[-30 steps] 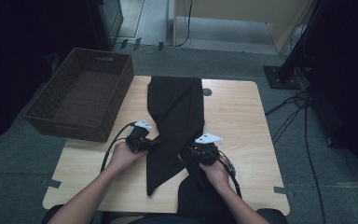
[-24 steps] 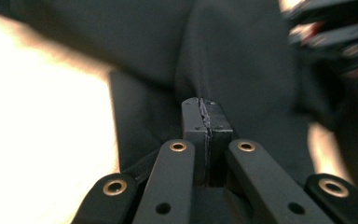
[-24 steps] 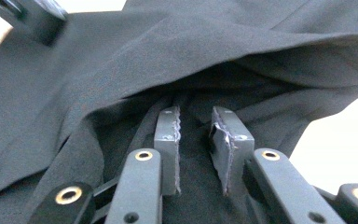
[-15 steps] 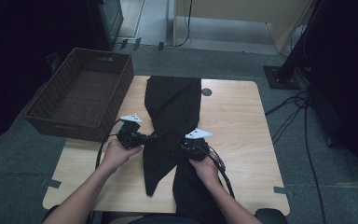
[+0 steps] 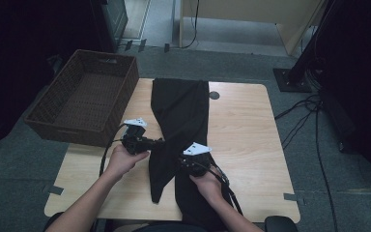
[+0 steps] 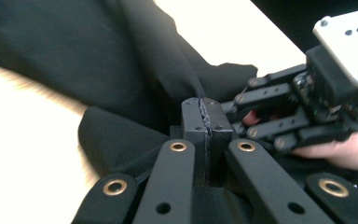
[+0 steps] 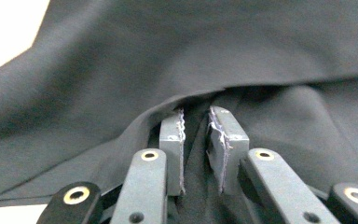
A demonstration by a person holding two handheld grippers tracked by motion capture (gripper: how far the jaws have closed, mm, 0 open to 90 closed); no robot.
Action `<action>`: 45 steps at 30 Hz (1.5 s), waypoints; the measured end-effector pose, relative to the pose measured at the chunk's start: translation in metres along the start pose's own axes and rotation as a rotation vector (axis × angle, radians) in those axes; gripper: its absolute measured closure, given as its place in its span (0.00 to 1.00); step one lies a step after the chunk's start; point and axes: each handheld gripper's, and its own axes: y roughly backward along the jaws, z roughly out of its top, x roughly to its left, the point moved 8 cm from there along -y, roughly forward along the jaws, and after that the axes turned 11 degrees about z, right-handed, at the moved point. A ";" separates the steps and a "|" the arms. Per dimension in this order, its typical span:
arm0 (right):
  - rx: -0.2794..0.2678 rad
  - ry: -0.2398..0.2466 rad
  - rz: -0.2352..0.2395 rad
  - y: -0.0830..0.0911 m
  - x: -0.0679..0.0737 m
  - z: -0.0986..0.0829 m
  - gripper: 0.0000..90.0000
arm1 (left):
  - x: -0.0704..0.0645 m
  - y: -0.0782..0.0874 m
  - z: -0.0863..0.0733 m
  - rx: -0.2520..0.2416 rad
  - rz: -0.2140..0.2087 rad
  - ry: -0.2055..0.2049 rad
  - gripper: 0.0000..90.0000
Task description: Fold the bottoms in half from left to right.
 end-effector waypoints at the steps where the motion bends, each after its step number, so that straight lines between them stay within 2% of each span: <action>1: 0.002 0.016 -0.001 -0.002 0.003 0.001 0.84 | -0.004 -0.004 -0.002 0.017 -0.005 -0.013 1.00; 3: 0.008 0.031 0.003 -0.004 0.008 0.001 0.84 | -0.013 -0.012 -0.005 0.039 -0.013 -0.035 1.00; 6: -0.002 0.001 0.033 0.000 0.008 0.000 0.82 | -0.021 -0.021 -0.010 0.071 -0.019 -0.065 1.00; 7: -0.013 -0.007 0.027 0.004 0.006 0.001 0.82 | -0.022 -0.023 -0.011 0.079 -0.022 -0.066 1.00; 10: -0.041 -0.024 -0.008 0.019 -0.010 0.005 0.77 | -0.025 -0.029 -0.017 0.107 -0.020 -0.076 1.00; 14: -0.079 -0.073 -0.072 0.039 -0.039 0.008 0.72 | -0.026 -0.036 -0.021 0.129 -0.015 -0.072 1.00; 16: -0.097 -0.111 -0.080 0.044 -0.052 0.009 0.67 | -0.026 -0.040 -0.023 0.141 -0.015 -0.073 1.00; 18: -0.125 -0.139 -0.098 0.045 -0.062 0.010 0.63 | -0.029 -0.044 -0.026 0.151 -0.015 -0.086 1.00; 20: -0.123 -0.171 -0.096 0.043 -0.068 0.011 0.57 | -0.033 -0.048 -0.028 0.158 -0.011 -0.110 1.00; 25: -0.178 -0.176 -0.097 0.042 -0.070 0.024 0.50 | -0.039 -0.053 -0.028 0.142 -0.022 -0.114 1.00; 26: -0.178 -0.184 -0.090 0.038 -0.070 0.025 0.49 | -0.041 -0.054 -0.028 0.141 -0.022 -0.119 1.00; 28: -0.126 -0.198 -0.090 0.028 -0.071 0.021 0.48 | -0.042 -0.055 -0.028 0.139 -0.018 -0.123 1.00; 30: -0.097 -0.205 -0.095 0.020 -0.072 0.017 0.51 | -0.041 -0.054 -0.029 0.137 -0.011 -0.123 1.00; 31: -0.084 -0.211 -0.092 0.017 -0.072 0.015 0.56 | -0.039 -0.053 -0.029 0.138 -0.005 -0.117 1.00; 34: -0.040 -0.184 -0.100 0.011 -0.071 0.011 0.79 | -0.033 -0.049 -0.029 0.130 0.004 -0.104 0.98; 35: -0.030 -0.166 -0.107 0.011 -0.070 0.010 0.88 | -0.030 -0.047 -0.027 0.122 0.008 -0.096 0.95; 37: -0.008 -0.146 -0.110 0.011 -0.068 0.010 0.97 | -0.025 -0.039 -0.022 0.089 0.006 -0.073 0.88; 39: 0.001 -0.141 -0.111 0.013 -0.069 0.011 0.99 | -0.015 -0.029 -0.015 0.066 0.035 -0.069 0.86; 42: -0.015 -0.136 -0.104 0.023 -0.069 0.013 0.99 | 0.005 -0.014 -0.004 0.014 0.076 -0.026 0.82; 45: -0.034 -0.121 -0.109 0.035 -0.072 0.017 0.99 | 0.024 -0.009 0.005 -0.006 0.133 0.010 0.76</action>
